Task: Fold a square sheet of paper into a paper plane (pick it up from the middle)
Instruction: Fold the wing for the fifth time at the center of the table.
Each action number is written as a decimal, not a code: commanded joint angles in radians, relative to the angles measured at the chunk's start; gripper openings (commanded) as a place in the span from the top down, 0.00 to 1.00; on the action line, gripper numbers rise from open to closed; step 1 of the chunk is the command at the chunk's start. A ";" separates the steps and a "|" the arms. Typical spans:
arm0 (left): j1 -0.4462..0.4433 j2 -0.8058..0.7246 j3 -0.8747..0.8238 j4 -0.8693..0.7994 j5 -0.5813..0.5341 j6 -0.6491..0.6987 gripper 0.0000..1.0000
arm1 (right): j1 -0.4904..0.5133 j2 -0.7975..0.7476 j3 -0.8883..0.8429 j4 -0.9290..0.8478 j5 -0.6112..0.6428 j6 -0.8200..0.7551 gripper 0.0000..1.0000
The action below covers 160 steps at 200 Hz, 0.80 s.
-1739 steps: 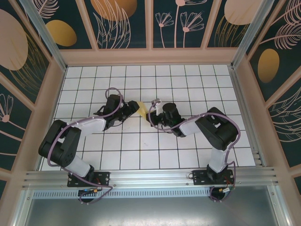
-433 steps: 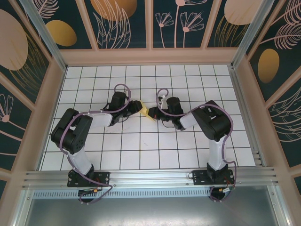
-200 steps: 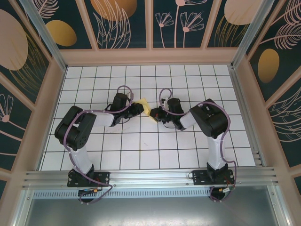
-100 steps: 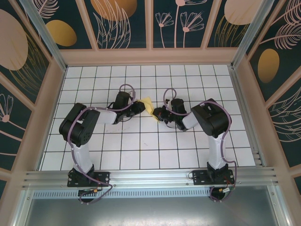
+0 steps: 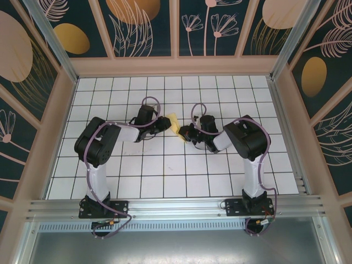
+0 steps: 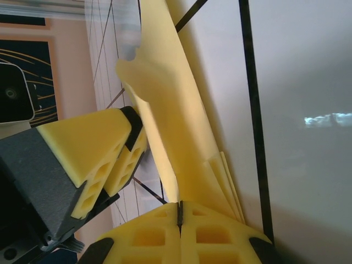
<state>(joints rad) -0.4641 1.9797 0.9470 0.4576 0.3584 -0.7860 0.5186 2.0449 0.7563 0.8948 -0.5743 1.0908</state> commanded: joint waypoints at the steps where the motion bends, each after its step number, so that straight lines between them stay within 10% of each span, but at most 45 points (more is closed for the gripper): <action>1: -0.005 0.022 0.044 -0.030 -0.012 0.029 0.76 | -0.006 0.020 -0.011 0.007 -0.013 0.011 1.00; 52: -0.005 0.040 0.067 -0.064 -0.024 0.036 0.75 | -0.008 0.011 0.014 -0.030 -0.029 -0.031 1.00; 160: -0.005 0.063 0.098 -0.126 -0.033 0.041 0.75 | -0.004 -0.127 0.153 -0.450 0.080 -0.430 0.66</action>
<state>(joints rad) -0.4641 2.0125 1.0180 0.3702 0.3393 -0.7628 0.5167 1.9774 0.8692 0.5972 -0.5644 0.8127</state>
